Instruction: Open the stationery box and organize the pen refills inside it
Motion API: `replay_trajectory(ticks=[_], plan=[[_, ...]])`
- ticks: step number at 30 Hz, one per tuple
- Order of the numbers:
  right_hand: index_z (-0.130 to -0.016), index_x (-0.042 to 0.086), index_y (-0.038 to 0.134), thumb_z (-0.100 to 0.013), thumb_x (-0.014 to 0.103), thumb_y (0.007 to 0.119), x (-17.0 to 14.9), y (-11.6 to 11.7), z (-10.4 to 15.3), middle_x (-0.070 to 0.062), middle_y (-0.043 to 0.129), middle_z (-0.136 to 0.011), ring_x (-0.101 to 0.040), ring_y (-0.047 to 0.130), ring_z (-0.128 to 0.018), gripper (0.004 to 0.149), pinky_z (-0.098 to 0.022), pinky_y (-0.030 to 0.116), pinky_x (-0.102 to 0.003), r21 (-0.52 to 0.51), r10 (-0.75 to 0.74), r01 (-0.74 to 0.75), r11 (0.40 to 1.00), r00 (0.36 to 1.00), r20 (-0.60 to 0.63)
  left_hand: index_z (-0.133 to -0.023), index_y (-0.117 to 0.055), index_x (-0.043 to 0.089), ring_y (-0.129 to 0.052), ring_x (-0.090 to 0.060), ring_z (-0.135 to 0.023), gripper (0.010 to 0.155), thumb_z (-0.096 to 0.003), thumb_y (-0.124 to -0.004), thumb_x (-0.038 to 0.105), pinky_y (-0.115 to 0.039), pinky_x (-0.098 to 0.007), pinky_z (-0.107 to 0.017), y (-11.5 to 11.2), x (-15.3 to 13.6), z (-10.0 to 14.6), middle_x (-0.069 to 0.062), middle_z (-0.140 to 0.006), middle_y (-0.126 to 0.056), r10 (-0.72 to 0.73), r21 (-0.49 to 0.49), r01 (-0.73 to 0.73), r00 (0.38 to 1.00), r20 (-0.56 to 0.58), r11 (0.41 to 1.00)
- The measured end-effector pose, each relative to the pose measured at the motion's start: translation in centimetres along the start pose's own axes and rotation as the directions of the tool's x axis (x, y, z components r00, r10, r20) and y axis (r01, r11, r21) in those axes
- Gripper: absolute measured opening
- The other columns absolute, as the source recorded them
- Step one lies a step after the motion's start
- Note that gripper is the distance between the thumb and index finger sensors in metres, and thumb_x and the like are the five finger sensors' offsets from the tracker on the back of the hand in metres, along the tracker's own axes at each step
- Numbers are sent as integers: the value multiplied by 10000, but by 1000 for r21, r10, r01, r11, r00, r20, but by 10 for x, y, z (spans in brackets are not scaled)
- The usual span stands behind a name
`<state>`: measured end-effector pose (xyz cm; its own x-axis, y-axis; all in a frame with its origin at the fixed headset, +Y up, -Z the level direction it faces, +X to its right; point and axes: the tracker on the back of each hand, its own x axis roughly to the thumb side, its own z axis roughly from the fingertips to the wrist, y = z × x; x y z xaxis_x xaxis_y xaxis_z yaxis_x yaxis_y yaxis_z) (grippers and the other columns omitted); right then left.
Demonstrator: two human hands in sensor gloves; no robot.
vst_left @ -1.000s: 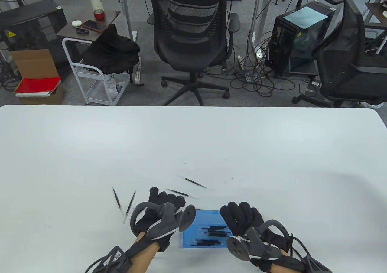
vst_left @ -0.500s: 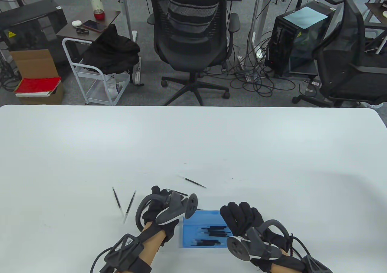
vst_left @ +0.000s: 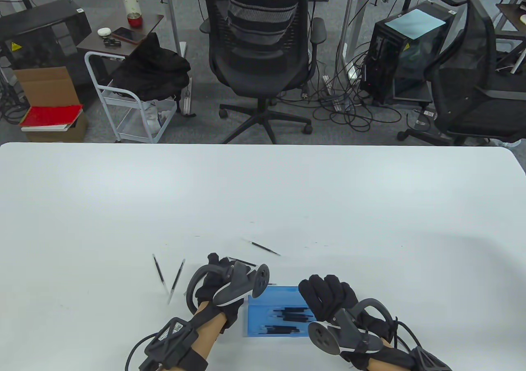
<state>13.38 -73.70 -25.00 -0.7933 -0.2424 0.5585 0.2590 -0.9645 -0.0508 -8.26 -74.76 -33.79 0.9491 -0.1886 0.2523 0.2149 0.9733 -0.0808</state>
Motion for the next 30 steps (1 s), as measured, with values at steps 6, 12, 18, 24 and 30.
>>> replay_trajectory(ticks=[6,12,18,24,30], plan=[[-1140,109,91,-402,537,829,0,0,0,-273,268,-1226,-586,471,-1062,1128,-764,541,-641,-1,1,-1,1000,1000,-1,-915,-861,282,-989,-232,-845,439,-484,-943,286,-596,-619,-806,0,1,0,58,-913,-944,-2,2,2,1000,2,1000],[-1142,109,87,-402,535,829,1,0,0,-274,268,-1225,-587,472,-1062,1131,-765,540,-640,0,1,-1,1000,1000,-2,-903,-867,286,-997,-221,-841,430,-481,-946,280,-603,-619,-807,1,2,1,53,-901,-953,-9,9,8,1000,7,1000],[-1141,110,88,-402,535,829,1,0,0,-275,266,-1226,-585,473,-1062,1130,-764,541,-640,0,1,-1,1000,1000,-2,-902,-864,293,-993,-217,-848,427,-482,-942,278,-606,-617,-809,0,2,0,72,-902,-953,-1,8,1,1000,20,1000],[-1140,109,91,-402,535,828,1,0,0,-276,266,-1226,-587,473,-1062,1127,-764,541,-641,1,4,-4,1000,1000,-5,-909,-857,271,-995,-219,-853,437,-480,-940,270,-597,-624,-815,0,3,0,61,-902,-957,-18,5,17,998,57,1000],[-1140,108,88,-404,531,827,1,0,0,-277,266,-1225,-588,471,-1062,1125,-763,541,-641,2,3,-3,1000,1000,-5,-925,-835,230,-993,-229,-857,457,-479,-928,265,-584,-632,-822,-2,5,0,41,-901,-955,-37,0,37,995,90,999]])
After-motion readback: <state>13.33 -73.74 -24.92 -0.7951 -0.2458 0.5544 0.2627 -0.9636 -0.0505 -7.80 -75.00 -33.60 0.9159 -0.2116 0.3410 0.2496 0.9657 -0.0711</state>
